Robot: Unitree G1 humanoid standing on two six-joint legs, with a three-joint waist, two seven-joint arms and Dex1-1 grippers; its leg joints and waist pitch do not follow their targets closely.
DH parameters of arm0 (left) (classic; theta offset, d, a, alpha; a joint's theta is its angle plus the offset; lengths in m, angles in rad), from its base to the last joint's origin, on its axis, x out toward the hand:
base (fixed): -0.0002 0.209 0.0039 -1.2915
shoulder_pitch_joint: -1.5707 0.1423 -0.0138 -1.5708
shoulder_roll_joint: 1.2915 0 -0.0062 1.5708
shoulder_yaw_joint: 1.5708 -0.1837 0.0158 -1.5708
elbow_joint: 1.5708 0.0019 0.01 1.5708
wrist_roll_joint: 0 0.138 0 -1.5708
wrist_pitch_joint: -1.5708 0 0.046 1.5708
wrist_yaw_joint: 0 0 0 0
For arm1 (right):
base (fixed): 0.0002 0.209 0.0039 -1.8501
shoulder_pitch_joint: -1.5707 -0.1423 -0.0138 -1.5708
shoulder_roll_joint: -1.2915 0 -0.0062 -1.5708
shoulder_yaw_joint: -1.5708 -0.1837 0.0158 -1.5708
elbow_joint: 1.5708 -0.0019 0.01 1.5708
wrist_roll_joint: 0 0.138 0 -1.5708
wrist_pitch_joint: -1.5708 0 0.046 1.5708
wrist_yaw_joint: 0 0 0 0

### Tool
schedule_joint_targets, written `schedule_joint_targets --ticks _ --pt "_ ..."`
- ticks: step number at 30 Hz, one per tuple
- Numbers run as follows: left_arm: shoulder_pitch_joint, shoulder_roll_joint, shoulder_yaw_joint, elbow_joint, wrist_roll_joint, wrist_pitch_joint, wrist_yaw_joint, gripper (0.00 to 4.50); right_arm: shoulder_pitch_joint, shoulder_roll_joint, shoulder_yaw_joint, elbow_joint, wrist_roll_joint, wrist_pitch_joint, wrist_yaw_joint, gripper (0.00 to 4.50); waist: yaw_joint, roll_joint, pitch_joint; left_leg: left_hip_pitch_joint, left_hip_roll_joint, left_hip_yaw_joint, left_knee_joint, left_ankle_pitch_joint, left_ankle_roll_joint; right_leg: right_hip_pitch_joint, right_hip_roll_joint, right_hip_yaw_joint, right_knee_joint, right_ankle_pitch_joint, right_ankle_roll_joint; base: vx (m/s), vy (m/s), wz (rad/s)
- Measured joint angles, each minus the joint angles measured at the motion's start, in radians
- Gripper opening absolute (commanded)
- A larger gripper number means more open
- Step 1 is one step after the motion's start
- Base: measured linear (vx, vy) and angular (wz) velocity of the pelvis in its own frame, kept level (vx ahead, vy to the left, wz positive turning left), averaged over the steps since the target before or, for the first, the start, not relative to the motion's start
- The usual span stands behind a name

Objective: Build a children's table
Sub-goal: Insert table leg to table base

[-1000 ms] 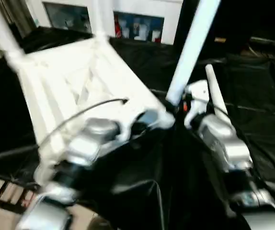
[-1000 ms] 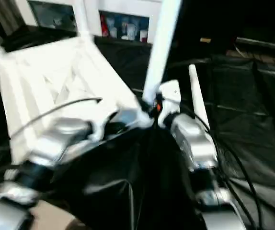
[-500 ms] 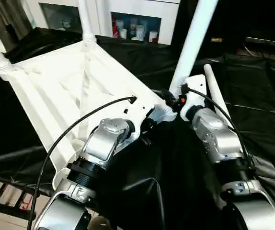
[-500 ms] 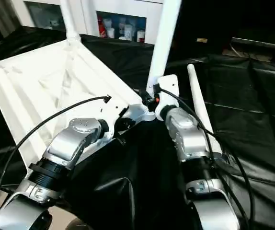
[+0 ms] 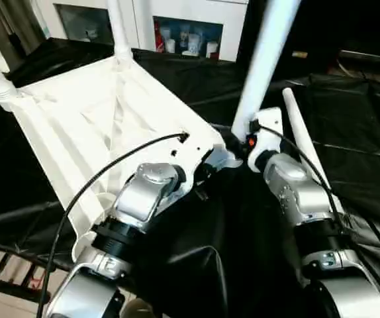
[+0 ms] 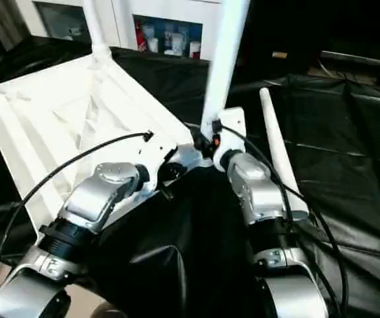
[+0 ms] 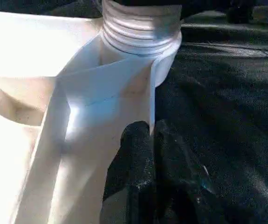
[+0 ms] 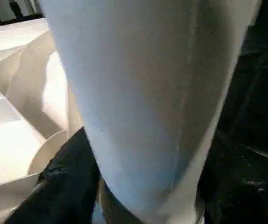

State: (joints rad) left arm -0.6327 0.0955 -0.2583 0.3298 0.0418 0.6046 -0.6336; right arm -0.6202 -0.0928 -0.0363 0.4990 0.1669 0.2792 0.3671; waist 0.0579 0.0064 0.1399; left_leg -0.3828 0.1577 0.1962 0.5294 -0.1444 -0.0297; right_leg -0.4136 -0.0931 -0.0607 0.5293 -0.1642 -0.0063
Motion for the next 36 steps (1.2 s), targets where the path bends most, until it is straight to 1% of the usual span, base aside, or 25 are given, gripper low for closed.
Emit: schedule_joint_targets --ticks 1,2,3,6,8,11,12,15,18,19,20,21,24,26,33,34,36 --pt "0.000 0.010 -0.005 -0.003 -0.001 -0.005 -0.016 0.00 0.008 -0.007 0.000 -0.019 0.004 0.013 0.020 3.41 0.001 0.000 0.000 0.000 0.000 0.000 0.000 0.000 0.000 -0.001 0.000 0.000 0.001 0.001 -0.001 0.000 0.000 0.00" --pt "0.000 0.018 -0.007 -0.005 -0.004 -0.010 -0.026 0.00 0.013 -0.012 0.000 -0.030 0.013 0.023 0.033 3.52 0.002 0.000 0.000 0.000 0.000 0.000 0.000 0.000 0.000 -0.001 0.000 0.000 0.003 0.002 -0.001 0.000 0.000 0.00" --pt "0.000 0.024 -0.011 -0.006 -0.004 -0.017 -0.035 0.00 0.019 -0.019 0.002 -0.047 0.020 0.029 0.048 3.52 0.003 0.000 0.000 0.000 0.001 0.001 0.000 0.000 0.000 -0.002 0.000 0.000 0.005 0.005 -0.002 0.000 0.000 0.00" --pt "0.000 0.052 -0.020 -0.012 -0.008 -0.037 -0.070 0.00 0.039 -0.045 0.016 -0.097 0.027 0.058 0.100 3.84 0.007 0.000 0.000 -0.001 0.002 0.001 0.002 0.000 0.000 -0.004 0.000 0.000 0.012 0.014 -0.006 0.000 0.000 0.00" --pt "0.001 0.071 -0.027 -0.024 -0.009 -0.045 -0.104 0.00 0.051 -0.074 0.036 -0.138 0.033 0.085 0.135 3.84 0.012 0.001 0.000 -0.002 0.004 0.001 0.002 0.000 0.000 -0.005 0.000 -0.001 0.015 0.020 -0.006 0.000 0.000 0.00" --pt "0.005 0.105 -0.036 -0.032 -0.018 -0.074 -0.166 0.00 0.077 -0.119 0.047 -0.201 0.040 0.130 0.198 3.84 0.031 0.001 0.001 -0.002 0.007 0.002 0.002 0.001 -0.001 -0.006 0.001 -0.004 0.019 0.026 -0.006 0.000 0.000 0.00" --pt "0.005 0.118 -0.038 -0.034 -0.024 -0.085 -0.187 0.00 0.086 -0.137 0.057 -0.224 0.043 0.145 0.221 3.84 0.034 0.002 0.001 -0.003 0.008 0.003 0.002 0.001 -0.001 -0.006 0.001 -0.004 0.021 0.026 -0.006 0.050 -0.031 0.10" --pt "0.011 0.159 -0.050 -0.044 -0.044 -0.120 -0.258 0.00 0.126 -0.218 0.096 -0.302 0.058 0.181 0.311 3.84 0.043 0.003 0.001 -0.005 0.013 0.007 0.006 0.002 -0.002 -0.007 0.001 -0.004 0.032 0.021 -0.002 0.055 -0.022 0.10" --pt "0.014 0.192 -0.061 -0.050 -0.048 -0.160 -0.317 0.00 0.152 -0.283 0.121 -0.368 0.062 0.205 0.385 3.84 0.053 0.005 0.001 -0.012 0.016 0.007 0.012 0.004 0.003 -0.011 0.003 -0.005 0.037 0.016 -0.005 0.019 -0.004 0.02" --pt "0.014 0.200 -0.062 -0.053 -0.049 -0.167 -0.334 0.00 0.157 -0.300 0.125 -0.385 0.065 0.213 0.406 3.84 0.055 0.005 0.001 -0.016 0.016 0.006 0.016 0.002 0.004 -0.015 0.003 -0.004 0.040 0.015 -0.006 0.000 0.000 0.00" --pt "0.014 0.210 -0.062 -0.059 -0.054 -0.170 -0.352 0.00 0.163 -0.321 0.132 -0.403 0.067 0.219 0.428 3.84 0.057 0.005 0.001 -0.021 0.016 0.006 0.021 0.001 0.004 -0.021 0.002 -0.004 0.046 0.013 -0.010 0.000 0.000 0.00" --pt "0.017 0.220 -0.062 -0.063 -0.060 -0.179 -0.374 0.00 0.172 -0.342 0.137 -0.423 0.067 0.221 0.449 3.84 0.058 0.005 0.001 -0.025 0.016 0.006 0.025 0.000 0.005 -0.024 0.001 -0.004 0.048 0.012 -0.010 0.000 0.000 0.00" --pt "0.035 0.249 -0.068 -0.072 -0.079 -0.208 -0.441 0.00 0.204 -0.380 0.164 -0.459 0.071 0.241 0.498 3.84 0.059 0.005 0.001 -0.027 0.016 0.005 0.031 0.000 0.006 -0.023 0.001 -0.004 0.049 0.013 -0.010 0.000 0.000 0.00" --pt "0.035 0.258 -0.079 -0.072 -0.085 -0.222 -0.473 0.00 0.222 -0.395 0.172 -0.471 0.075 0.246 0.519 3.84 0.060 0.007 0.002 -0.027 0.017 0.005 0.035 -0.001 0.004 -0.021 0.000 -0.003 0.051 0.013 -0.010 0.000 0.000 0.00" --pt "0.035 0.282 -0.090 -0.072 -0.089 -0.251 -0.532 0.00 0.242 -0.434 0.194 -0.515 0.076 0.261 0.566 3.84 0.060 0.007 0.002 -0.027 0.017 0.006 0.036 -0.001 -0.002 -0.019 0.000 -0.002 0.051 0.019 -0.010 0.000 0.000 0.00" --pt "0.035 0.285 -0.090 -0.072 -0.089 -0.256 -0.542 0.00 0.250 -0.438 0.194 -0.528 0.076 0.263 0.570 3.59 0.060 0.007 0.002 -0.027 0.017 0.006 0.036 -0.001 -0.002 -0.019 0.000 -0.002 0.051 0.020 -0.010 0.000 0.000 0.00" --pt "0.035 0.288 -0.091 -0.072 -0.089 -0.259 -0.550 0.00 0.254 -0.440 0.195 -0.534 0.077 0.264 0.573 3.51 0.059 0.007 0.002 -0.027 0.017 0.006 0.036 -0.001 -0.002 -0.019 0.000 -0.002 0.051 0.021 -0.010 0.000 0.000 0.00"
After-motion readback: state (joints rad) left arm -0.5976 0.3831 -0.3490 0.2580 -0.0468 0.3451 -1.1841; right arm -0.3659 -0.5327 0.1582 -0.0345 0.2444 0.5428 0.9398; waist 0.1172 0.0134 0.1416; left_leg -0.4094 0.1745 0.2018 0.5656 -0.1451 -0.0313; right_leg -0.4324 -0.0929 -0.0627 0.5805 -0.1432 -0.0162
